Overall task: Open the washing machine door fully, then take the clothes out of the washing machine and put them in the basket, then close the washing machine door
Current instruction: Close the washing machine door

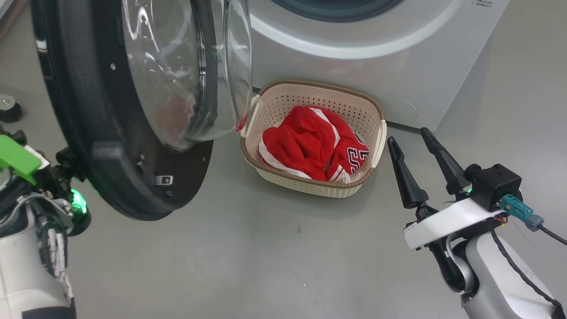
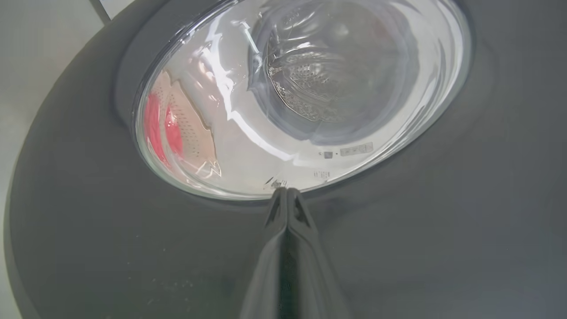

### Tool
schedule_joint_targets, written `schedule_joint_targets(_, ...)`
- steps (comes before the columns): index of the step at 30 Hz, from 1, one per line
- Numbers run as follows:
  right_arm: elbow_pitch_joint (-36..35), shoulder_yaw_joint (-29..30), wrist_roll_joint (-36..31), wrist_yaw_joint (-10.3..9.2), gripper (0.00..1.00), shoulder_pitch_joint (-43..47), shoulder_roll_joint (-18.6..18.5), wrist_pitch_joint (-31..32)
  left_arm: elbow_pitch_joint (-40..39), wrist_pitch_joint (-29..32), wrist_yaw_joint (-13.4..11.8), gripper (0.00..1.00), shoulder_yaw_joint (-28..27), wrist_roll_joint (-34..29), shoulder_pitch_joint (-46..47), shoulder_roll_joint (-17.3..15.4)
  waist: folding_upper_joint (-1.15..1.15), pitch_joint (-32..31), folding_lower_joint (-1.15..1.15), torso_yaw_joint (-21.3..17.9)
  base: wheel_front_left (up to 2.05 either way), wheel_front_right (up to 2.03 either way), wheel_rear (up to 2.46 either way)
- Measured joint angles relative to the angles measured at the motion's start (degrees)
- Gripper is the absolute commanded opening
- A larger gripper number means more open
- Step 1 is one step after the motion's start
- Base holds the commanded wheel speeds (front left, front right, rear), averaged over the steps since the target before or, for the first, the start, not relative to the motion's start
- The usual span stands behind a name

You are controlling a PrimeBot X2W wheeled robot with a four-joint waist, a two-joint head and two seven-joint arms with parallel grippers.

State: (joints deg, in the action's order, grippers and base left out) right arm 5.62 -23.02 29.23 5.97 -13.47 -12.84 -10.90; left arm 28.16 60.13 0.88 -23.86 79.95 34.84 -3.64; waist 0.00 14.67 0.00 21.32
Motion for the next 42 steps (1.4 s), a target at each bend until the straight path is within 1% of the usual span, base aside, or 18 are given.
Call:
schedule_joint_targets(2, 0.1, 0.0, 0.0, 0.00, 1.00, 0.1, 0.0, 0.0, -2.4, 0.8, 0.0, 0.00, 1.1, 0.1, -1.1, 2.1, 0.00, -0.1, 0.00, 0.0, 0.00, 0.00, 0.00)
schedule_joint_targets(5, 0.2, 0.0, 0.0, 0.00, 1.00, 0.1, 0.1, 0.0, -4.4, 1.1, 0.0, 0.00, 2.2, 0.2, -1.9, 3.1, 0.00, -0.2, 0.00, 0.0, 0.00, 0.00, 0.00)
schedule_joint_targets(9, 0.3, -0.1, 0.0, 0.00, 1.00, 0.1, 0.3, 0.0, -6.7, 1.3, -0.4, 0.00, 3.2, 0.7, -3.1, 3.0, 0.00, -0.2, 0.00, -0.1, 0.00, 0.00, 0.00)
schedule_joint_targets(13, 0.3, -0.2, 0.0, 0.00, 1.00, 0.1, 0.3, 0.0, -9.2, 1.3, -1.5, 0.00, 4.3, 1.3, -4.0, 3.0, 0.00, -0.2, 0.00, -0.4, 0.00, 0.00, 0.00)
schedule_joint_targets(20, 0.4, -1.1, 0.0, 0.00, 1.00, 0.1, 0.5, 0.0, -12.5, 0.2, -3.7, 0.00, 5.2, 4.5, -6.3, 2.8, 0.00, -0.2, 0.00, -1.8, 0.00, 0.00, 0.00)
schedule_joint_targets(24, 0.5, -1.2, 0.0, 0.00, 1.00, 0.1, 0.5, 0.0, -13.4, -0.8, -4.7, 0.00, 8.1, 9.0, -7.3, 2.6, 0.00, -0.1, 0.00, -2.7, 0.00, 0.00, 0.00)
schedule_joint_targets(27, 0.6, -1.3, 0.0, 0.01, 1.00, 0.0, 0.6, 0.0, -14.2, -1.5, -5.0, 0.00, 10.8, 11.6, -8.2, 2.7, 0.00, -0.1, 0.00, -3.3, 0.00, 0.00, 0.00)
schedule_joint_targets(33, 0.7, -1.6, 0.0, 0.01, 1.00, 0.0, 0.9, 0.0, -16.3, -4.0, -5.7, 0.00, 14.6, 14.6, -9.8, 2.6, 0.00, 0.1, 0.00, -4.5, 0.00, 0.00, 0.00)
schedule_joint_targets(42, 0.8, -1.1, 0.0, 0.01, 1.00, -0.1, 0.9, -0.6, -19.2, -7.6, -6.2, 0.00, 19.9, 17.0, -11.2, 2.6, 0.00, 0.5, 0.00, -5.9, 0.00, 0.00, 0.00)
